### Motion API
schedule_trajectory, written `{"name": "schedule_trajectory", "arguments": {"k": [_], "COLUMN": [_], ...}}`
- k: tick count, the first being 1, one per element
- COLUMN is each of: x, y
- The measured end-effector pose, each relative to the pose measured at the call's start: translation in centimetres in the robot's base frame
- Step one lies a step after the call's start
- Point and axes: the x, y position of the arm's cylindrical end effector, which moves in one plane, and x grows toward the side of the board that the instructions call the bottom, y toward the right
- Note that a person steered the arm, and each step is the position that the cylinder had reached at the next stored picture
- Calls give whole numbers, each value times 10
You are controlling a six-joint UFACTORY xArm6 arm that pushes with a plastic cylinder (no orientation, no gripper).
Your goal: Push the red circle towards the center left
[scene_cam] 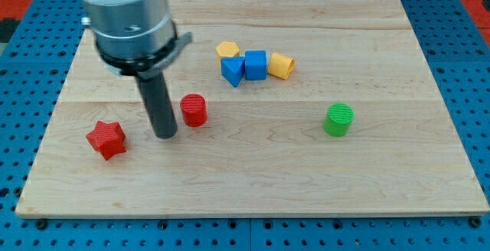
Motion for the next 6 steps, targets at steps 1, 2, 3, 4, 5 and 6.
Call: {"name": "schedule_trajectory", "arguments": {"k": [1,2,3,4,5,6], "x": [-4,-38,-48,-79,-115,-139], "y": [74,39,-30,0,0,-10]}}
